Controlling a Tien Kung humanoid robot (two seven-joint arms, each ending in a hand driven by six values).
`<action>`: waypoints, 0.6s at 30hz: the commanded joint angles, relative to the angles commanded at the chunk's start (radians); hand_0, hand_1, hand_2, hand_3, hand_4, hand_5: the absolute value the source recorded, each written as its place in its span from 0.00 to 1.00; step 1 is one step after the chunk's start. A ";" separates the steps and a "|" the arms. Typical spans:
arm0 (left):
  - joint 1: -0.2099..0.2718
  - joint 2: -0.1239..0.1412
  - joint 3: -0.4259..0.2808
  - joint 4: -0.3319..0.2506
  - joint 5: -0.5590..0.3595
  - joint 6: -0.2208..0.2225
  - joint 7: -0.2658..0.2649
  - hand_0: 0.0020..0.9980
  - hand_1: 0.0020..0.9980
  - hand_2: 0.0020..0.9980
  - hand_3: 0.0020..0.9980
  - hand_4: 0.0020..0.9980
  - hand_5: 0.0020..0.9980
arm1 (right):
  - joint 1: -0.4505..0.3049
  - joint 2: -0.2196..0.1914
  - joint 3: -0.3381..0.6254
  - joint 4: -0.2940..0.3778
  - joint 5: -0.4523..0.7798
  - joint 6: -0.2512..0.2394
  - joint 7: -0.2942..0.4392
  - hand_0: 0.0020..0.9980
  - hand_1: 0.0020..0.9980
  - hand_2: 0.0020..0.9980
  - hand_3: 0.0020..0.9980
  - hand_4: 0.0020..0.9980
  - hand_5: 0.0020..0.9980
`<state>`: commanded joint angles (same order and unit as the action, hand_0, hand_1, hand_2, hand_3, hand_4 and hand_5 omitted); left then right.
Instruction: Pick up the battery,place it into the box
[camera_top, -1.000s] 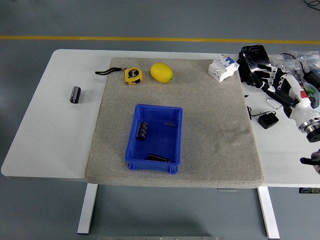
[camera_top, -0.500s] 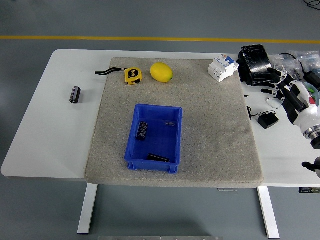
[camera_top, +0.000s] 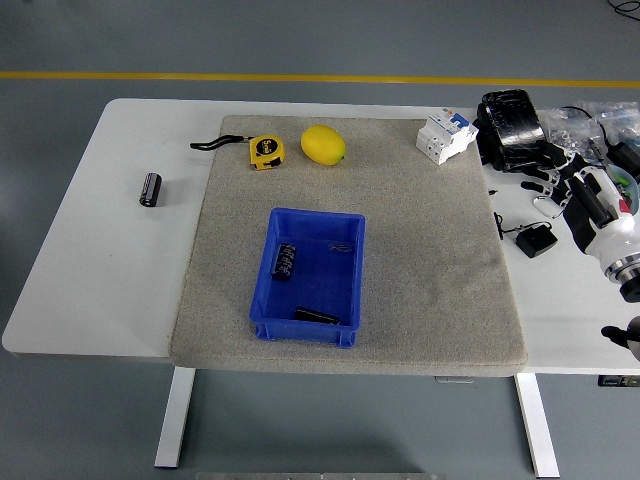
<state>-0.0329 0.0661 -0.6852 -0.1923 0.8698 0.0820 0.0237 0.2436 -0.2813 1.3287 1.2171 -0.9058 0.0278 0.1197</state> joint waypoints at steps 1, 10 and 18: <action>0.000 0.000 -0.001 0.000 0.000 0.000 0.000 0.67 0.63 0.75 0.80 0.74 0.89 | 0.000 0.000 0.000 0.000 0.002 0.000 0.000 0.69 0.69 0.76 0.78 1.00 0.71; 0.010 0.000 -0.023 -0.001 0.028 -0.002 0.008 0.67 0.64 0.75 0.80 0.74 0.89 | -0.008 0.009 0.003 -0.006 0.014 -0.003 -0.003 0.69 0.69 0.76 0.78 1.00 0.73; 0.005 0.001 -0.029 0.003 0.034 0.002 0.000 0.67 0.64 0.75 0.80 0.74 0.89 | -0.015 0.023 0.006 0.005 0.044 -0.097 0.041 0.69 0.69 0.78 0.79 1.00 0.73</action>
<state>-0.0282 0.0670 -0.7138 -0.1896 0.9040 0.0840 0.0240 0.2282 -0.2579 1.3348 1.2223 -0.8619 -0.0690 0.1606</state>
